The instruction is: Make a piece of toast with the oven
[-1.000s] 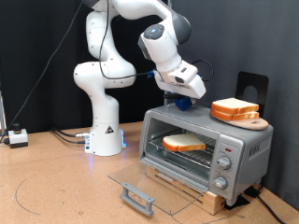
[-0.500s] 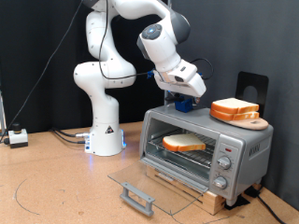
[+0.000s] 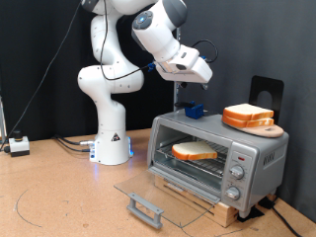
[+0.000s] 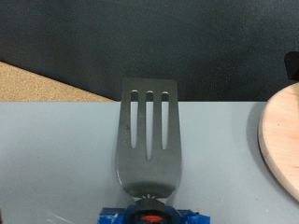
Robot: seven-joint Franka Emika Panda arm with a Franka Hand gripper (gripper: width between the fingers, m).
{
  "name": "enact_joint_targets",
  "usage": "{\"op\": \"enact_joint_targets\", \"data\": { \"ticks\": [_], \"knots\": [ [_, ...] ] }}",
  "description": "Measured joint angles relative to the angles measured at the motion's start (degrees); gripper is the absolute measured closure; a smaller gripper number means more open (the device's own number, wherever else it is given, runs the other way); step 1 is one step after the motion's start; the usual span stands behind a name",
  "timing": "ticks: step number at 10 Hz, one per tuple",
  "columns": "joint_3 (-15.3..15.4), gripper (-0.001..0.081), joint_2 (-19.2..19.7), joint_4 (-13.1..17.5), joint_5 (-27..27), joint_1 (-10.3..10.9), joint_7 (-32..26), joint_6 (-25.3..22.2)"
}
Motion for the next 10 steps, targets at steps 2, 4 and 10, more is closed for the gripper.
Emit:
{"op": "enact_joint_targets", "data": {
  "ticks": [2, 4, 10],
  "knots": [
    [-1.2, -0.0004, 0.49, -0.09, -1.34, -1.44, -0.24, 0.55],
    [-3.3, -0.0004, 1.49, -0.04, -2.66, -4.55, -0.31, 1.48],
    [-9.57, -0.0004, 6.47, 2.4, -8.64, -12.54, -1.37, 2.26]
  ]
}}
